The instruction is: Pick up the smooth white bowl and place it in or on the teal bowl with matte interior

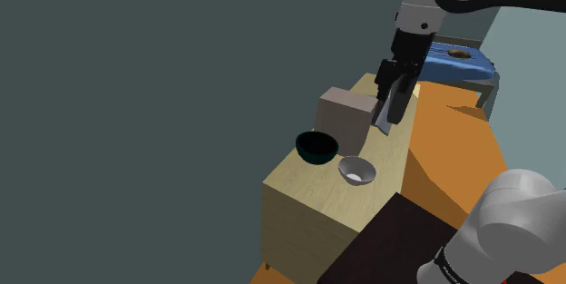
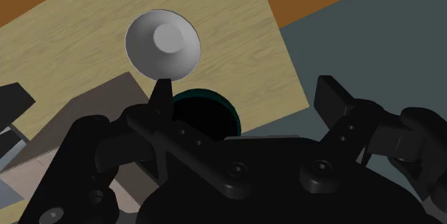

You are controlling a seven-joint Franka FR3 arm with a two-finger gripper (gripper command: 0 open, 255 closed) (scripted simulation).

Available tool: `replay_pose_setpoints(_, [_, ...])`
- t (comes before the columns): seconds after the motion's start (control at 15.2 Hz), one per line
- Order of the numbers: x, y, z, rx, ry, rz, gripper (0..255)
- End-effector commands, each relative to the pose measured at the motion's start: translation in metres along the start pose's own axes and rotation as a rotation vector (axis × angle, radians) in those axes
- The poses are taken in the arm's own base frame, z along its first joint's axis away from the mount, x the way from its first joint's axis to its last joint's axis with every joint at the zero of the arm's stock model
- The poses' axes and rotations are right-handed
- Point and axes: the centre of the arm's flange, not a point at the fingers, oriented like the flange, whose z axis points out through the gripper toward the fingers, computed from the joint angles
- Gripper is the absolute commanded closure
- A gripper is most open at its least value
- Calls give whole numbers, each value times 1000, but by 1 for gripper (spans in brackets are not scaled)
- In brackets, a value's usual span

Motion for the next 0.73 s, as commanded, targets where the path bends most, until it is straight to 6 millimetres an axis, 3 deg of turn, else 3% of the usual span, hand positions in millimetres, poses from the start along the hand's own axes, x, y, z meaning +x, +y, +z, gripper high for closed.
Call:
replay_pose_setpoints(0.0, [0, 0, 0, 0, 0, 0, 0])
replay_pose_setpoints(0.66, [38, -1, 126, -43, 5, 68, 0])
